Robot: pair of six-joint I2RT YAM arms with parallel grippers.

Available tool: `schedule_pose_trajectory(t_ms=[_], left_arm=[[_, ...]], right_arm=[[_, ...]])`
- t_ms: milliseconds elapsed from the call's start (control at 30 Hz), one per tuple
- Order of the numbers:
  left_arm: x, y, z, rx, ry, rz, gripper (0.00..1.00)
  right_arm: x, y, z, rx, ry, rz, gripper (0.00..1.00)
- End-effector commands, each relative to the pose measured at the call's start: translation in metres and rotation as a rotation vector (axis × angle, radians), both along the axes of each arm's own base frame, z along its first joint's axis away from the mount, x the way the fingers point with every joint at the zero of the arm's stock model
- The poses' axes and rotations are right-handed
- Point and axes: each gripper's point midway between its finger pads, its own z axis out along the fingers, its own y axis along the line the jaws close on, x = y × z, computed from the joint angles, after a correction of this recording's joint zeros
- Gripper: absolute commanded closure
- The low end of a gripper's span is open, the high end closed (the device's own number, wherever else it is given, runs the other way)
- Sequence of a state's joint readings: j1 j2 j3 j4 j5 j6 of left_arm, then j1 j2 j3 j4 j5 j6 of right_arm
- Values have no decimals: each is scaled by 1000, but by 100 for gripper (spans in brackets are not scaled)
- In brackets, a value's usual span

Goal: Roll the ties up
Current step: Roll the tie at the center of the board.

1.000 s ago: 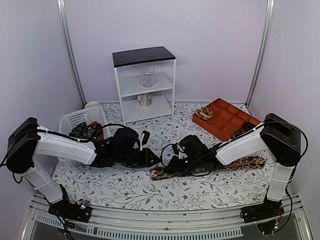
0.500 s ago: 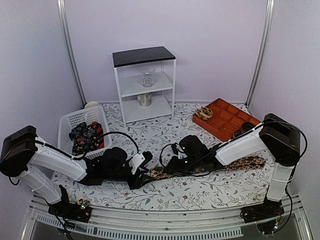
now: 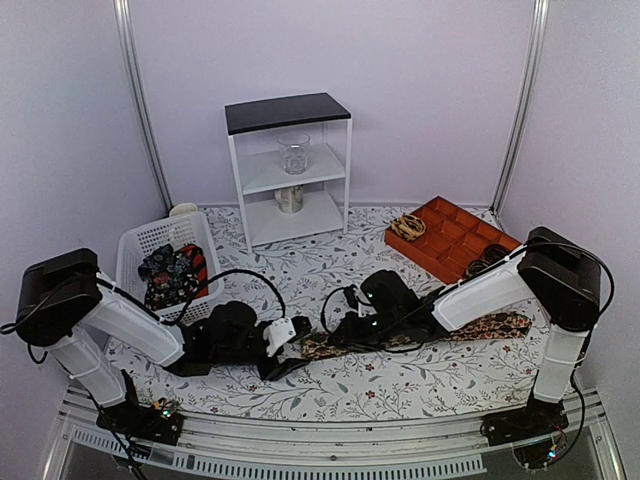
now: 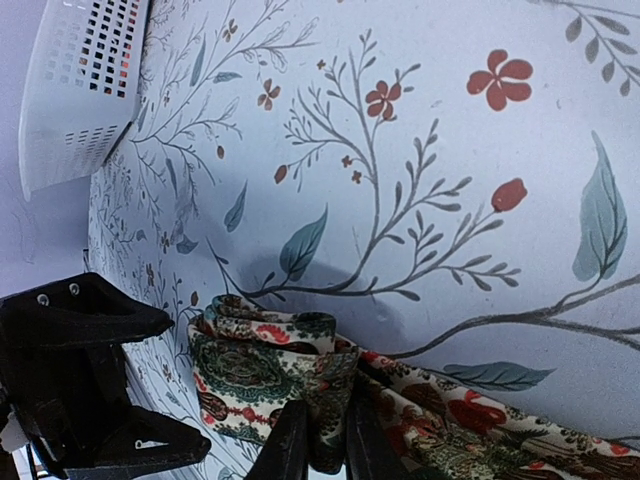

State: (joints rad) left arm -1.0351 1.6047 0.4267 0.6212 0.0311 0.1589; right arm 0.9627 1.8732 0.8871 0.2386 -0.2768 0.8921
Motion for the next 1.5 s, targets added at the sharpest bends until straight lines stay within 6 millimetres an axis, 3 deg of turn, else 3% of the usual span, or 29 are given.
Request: schedule_pose_trajectory(t_ms=[0,333,633,833,967,1233,1467], left_arm=[[0,-3,-1,-1,-46,-77,38],[14,-1,-7,14,-22,-94,36],[15,-13,-19,40,12,-149,38],[6,-11,-26,66,21,-203,51],[7,-9,-27,79,9,-199,69],[22,0,-14,81,-16,-87,50],[14,25,19,-32,107,64,51]], right_arm=[[-1,-2,-11,-5,2,14,85],[0,-1,-10,1,6,18,85],[-1,0,-9,5,12,18,86],[-3,-2,-10,4,20,19,85],[-5,-6,-12,-4,22,13,85],[-8,-6,-19,-12,45,22,89],[-6,3,-16,1,57,12,89]])
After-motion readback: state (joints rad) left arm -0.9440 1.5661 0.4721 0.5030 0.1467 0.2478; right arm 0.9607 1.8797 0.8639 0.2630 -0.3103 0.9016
